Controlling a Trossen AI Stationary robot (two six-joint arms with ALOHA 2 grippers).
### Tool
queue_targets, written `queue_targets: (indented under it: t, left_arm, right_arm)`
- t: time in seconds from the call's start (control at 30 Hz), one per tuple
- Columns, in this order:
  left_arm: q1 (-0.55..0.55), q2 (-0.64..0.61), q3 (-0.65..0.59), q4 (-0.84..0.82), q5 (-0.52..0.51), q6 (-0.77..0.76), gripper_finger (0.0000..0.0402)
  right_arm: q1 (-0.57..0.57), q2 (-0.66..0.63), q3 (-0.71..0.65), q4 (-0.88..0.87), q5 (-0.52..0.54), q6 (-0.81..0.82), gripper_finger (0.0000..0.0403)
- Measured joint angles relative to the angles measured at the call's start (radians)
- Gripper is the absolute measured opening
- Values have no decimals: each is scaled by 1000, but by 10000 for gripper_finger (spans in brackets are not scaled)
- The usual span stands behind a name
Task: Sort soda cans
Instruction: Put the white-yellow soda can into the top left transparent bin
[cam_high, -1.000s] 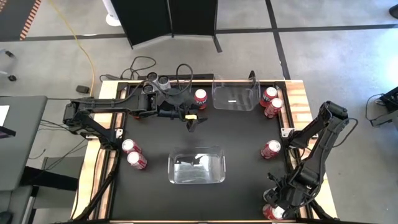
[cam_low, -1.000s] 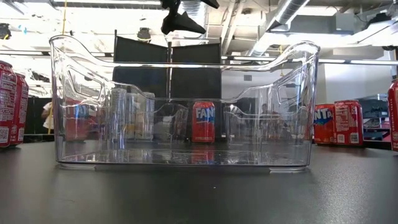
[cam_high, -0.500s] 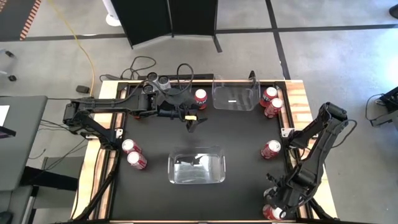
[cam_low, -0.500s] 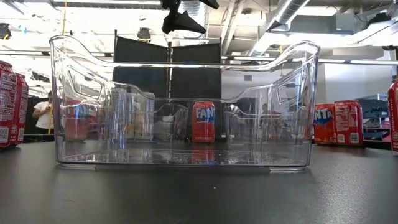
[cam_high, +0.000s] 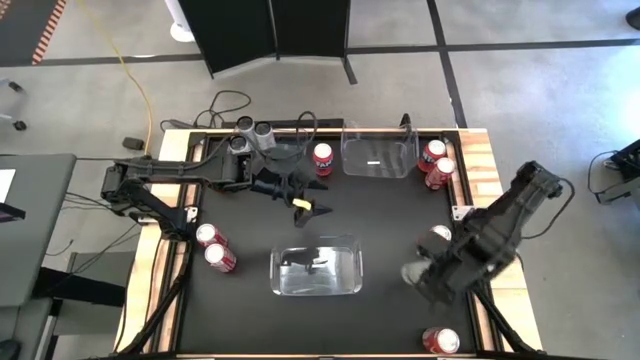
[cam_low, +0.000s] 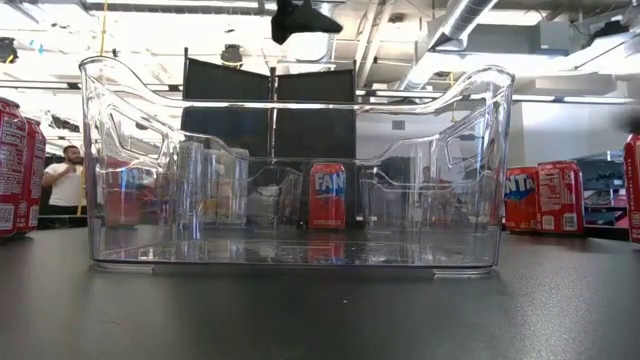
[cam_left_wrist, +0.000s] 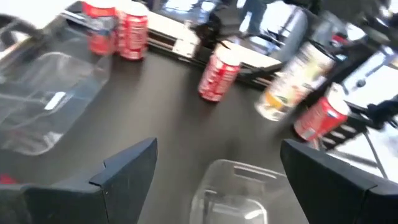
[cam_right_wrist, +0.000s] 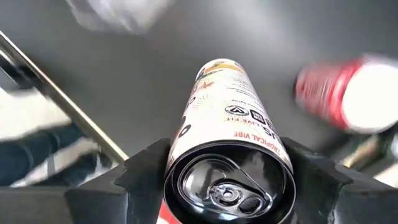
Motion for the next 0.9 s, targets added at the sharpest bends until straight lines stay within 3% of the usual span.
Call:
queue_targets:
  t: [0.23, 0.43, 0.63, 0.9]
  left_arm:
    - [-54, 0, 0, 78, 75, 50, 338]
    - [-72, 0, 0, 85, 91, 31, 365]
    - [-73, 0, 0, 88, -75, 63, 392]
    - [-63, -4, 0, -31, -295, 57, 390]
  right_arm:
    - [-210, -2, 156, 24, 154, -323, 290]
    - [-397, -2, 219, 133, 176, -583, 290]
    - [-583, 25, 219, 287, 169, -773, 290]
    - [-782, 195, 219, 437, 84, -956, 290]
